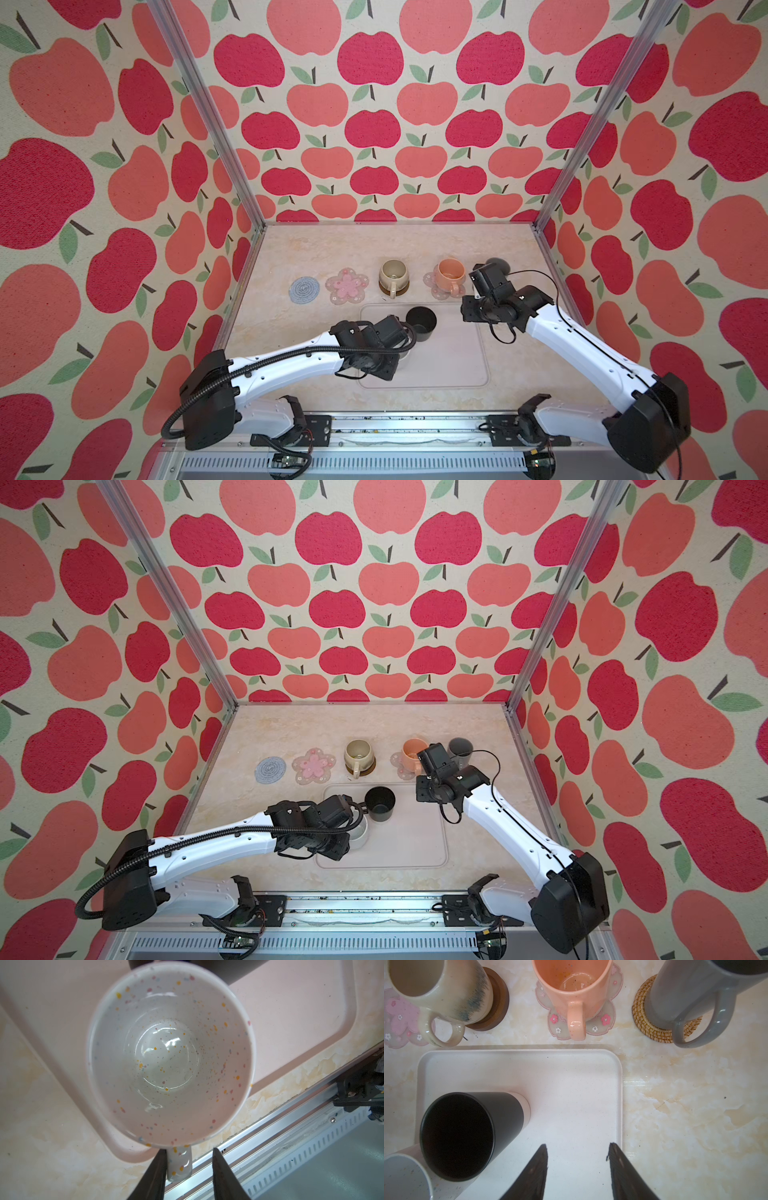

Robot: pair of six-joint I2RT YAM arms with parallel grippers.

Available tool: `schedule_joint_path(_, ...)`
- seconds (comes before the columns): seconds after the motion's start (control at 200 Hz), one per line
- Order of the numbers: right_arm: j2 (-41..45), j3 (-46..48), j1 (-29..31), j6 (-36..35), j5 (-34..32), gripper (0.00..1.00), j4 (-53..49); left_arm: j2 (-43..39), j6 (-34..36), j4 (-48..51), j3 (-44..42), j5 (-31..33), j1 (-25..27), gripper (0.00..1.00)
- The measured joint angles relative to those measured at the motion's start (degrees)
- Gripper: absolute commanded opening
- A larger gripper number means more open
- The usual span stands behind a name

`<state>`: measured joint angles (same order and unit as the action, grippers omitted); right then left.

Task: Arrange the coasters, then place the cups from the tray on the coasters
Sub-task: 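Close the left gripper on the white speckled mug's handle, then lift the white speckled mug off the tray with the left gripper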

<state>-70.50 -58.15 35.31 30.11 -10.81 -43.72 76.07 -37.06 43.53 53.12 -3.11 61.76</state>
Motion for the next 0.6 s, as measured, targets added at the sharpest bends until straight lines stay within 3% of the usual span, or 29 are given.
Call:
schedule_joint_path(0.155,0.00,0.00,0.00,-0.24,-0.07,0.51,0.02,2.67,-1.64,0.63,0.15,1.88,0.00,0.28)
schedule_joint_path(0.315,0.00,0.00,0.00,-0.50,-0.07,0.51,0.02,3.17,-2.38,1.75,1.36,3.34,0.11,0.13)
schedule_joint_path(0.455,0.00,0.00,0.00,-0.63,-0.07,0.51,0.02,3.48,-2.51,2.80,1.88,4.04,0.11,0.14)
schedule_joint_path(0.535,0.00,0.00,0.00,-0.63,-0.07,0.51,0.02,3.43,-2.54,3.50,2.05,4.33,0.11,0.24)
schedule_joint_path(0.6,0.00,0.00,0.00,-0.63,-0.07,0.51,0.02,3.43,-2.56,4.02,2.12,4.72,0.11,0.26)
